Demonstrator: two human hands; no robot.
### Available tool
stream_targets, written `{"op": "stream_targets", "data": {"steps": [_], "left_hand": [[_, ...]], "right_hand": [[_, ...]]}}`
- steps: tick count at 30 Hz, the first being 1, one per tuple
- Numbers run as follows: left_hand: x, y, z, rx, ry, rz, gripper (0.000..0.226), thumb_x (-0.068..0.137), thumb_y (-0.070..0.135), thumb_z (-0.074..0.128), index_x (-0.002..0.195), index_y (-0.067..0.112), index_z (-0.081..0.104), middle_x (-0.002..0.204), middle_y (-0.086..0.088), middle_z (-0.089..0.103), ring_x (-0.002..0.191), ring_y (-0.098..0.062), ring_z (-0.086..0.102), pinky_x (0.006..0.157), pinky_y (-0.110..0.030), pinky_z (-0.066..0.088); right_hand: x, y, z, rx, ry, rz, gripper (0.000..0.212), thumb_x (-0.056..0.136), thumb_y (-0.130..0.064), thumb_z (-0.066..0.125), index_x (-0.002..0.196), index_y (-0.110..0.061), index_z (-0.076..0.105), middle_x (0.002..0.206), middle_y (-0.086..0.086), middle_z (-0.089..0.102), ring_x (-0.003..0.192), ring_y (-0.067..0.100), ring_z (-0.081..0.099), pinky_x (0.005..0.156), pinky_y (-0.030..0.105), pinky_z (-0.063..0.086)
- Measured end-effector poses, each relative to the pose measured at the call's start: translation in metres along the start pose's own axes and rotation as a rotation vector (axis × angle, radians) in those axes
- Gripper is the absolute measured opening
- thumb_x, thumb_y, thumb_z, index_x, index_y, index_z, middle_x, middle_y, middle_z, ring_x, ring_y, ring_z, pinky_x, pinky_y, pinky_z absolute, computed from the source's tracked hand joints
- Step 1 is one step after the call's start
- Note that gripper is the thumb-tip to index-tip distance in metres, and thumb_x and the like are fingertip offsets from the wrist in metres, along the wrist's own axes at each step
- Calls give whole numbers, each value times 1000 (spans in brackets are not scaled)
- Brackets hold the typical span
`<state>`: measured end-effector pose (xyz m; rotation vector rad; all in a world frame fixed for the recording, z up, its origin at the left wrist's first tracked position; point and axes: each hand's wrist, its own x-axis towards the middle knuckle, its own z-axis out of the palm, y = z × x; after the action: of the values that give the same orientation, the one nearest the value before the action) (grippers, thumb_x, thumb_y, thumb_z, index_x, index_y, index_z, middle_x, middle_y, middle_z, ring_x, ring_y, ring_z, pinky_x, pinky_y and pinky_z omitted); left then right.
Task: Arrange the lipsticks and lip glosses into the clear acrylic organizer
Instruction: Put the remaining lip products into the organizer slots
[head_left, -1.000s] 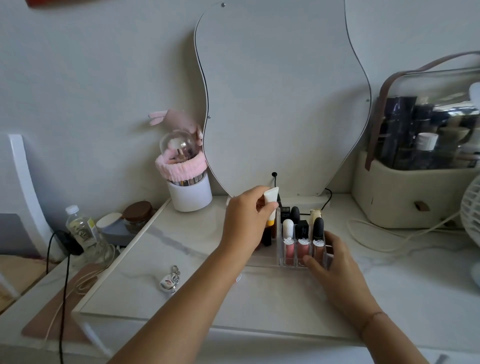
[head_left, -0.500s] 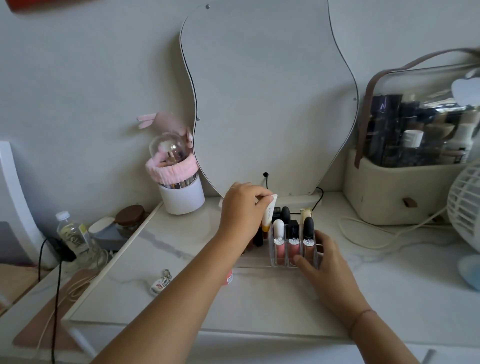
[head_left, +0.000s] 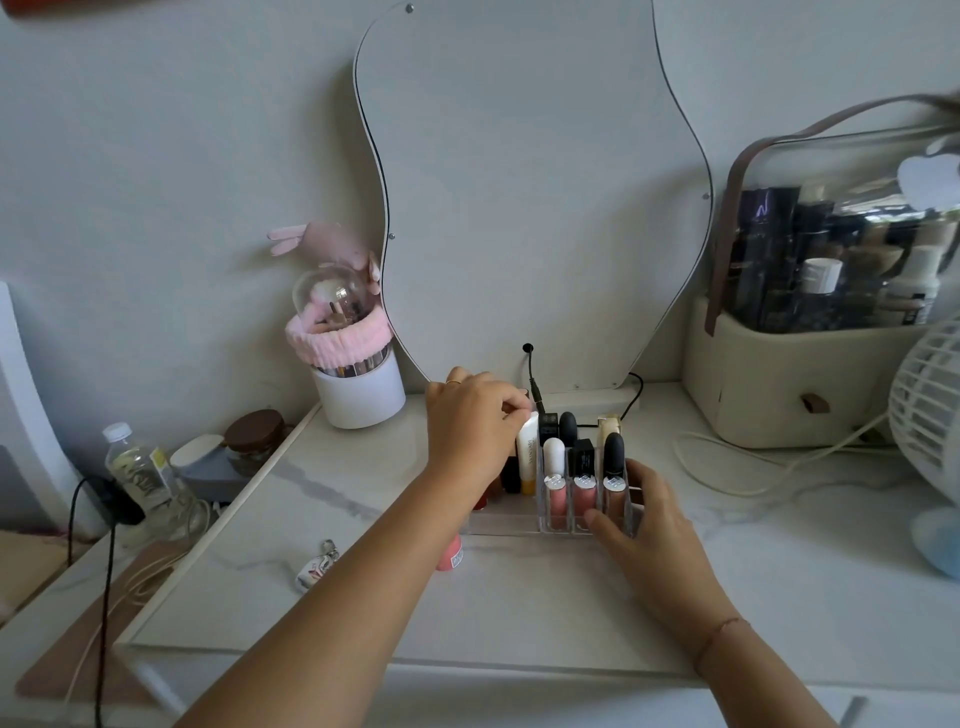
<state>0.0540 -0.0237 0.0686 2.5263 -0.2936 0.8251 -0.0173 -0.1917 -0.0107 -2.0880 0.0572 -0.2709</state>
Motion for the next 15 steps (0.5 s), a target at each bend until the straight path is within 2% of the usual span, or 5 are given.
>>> {"op": "stream_targets", "data": {"steps": [9,12,15], "left_hand": [[0,-2,-4,-31,56,42,1,76,33,71,76,33,71,78,9,64,88,-15,48,70,-27,15],[-9,-7,-18,-119,90,33,7,73,33,74,80,31,71,85,9,66,92,-14,50,78,-29,24],[-35,-26,-39,-200,117,6,12,72,28,76,83,27,71,87,12,67,92,-15,53,86,-38,40]], "right_hand": [[1,2,1,2,-7,1,60,81,-32,67,134,-30,40,129,-4,51,115,20,54,100,45,44],[1,2,1,1,-10,1,60,81,-33,67,134,-30,40,130,-4,51,115,20,54,100,45,44],[1,3,2,1,-13,0,60,82,-33,67,134,-30,39,131,-2,51,116,21,54,100,47,43]]}}
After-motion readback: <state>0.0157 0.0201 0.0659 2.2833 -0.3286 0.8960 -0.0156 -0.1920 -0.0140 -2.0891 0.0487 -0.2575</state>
